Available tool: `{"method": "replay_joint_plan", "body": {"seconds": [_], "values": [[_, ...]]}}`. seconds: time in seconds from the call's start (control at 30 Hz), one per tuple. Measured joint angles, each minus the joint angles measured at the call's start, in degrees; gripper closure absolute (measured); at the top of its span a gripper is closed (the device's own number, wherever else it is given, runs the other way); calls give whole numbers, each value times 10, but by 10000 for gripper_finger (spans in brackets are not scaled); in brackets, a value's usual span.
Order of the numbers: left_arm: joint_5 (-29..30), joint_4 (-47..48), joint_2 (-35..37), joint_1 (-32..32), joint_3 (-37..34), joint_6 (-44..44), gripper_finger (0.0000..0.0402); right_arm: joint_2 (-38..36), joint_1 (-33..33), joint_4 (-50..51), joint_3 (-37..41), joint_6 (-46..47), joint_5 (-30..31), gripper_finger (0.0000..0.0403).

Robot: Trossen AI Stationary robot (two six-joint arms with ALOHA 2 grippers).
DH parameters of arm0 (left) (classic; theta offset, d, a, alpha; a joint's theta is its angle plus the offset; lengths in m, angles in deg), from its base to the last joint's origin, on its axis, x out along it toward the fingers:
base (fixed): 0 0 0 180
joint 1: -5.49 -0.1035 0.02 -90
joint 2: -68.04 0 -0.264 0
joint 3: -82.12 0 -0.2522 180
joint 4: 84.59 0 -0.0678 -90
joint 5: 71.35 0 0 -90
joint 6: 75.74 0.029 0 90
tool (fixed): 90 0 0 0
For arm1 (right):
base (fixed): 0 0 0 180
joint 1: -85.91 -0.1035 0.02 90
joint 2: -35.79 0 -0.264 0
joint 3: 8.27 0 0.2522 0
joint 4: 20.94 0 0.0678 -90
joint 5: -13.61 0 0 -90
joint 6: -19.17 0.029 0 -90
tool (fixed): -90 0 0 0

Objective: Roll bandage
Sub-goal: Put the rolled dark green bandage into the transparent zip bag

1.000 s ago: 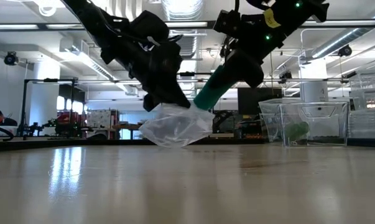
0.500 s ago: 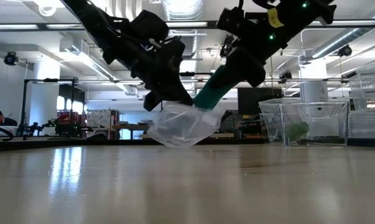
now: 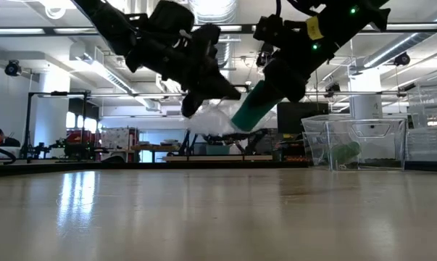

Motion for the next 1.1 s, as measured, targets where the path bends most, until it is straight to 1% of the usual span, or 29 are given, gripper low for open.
{"method": "replay_joint_plan", "body": {"seconds": [0.2,0.4,0.53,0.6,0.7,0.83,0.9,0.97,1.1], "values": [[0,-20,1,45,0,-7,401,-1,8,1,0,24,74,390],[10,-21,8,57,-1,-19,401,-16,1,6,0,46,129,390],[47,-22,25,57,-14,-12,401,-44,-15,30,0,48,185,390],[73,-31,37,57,-33,-11,401,-62,-21,56,0,55,201,390],[105,-102,51,57,-77,-29,401,-83,-21,70,0,74,180,390],[141,-267,52,57,-141,-72,401,-82,-13,49,0,79,113,390],[153,-321,47,57,-163,-100,401,-69,-7,17,-1,79,86,390],[166,-348,38,57,-177,-120,401,-56,0,-4,0,73,60,390],[172,-353,22,57,-176,-140,401,-22,16,-83,0,36,25,379]]}}
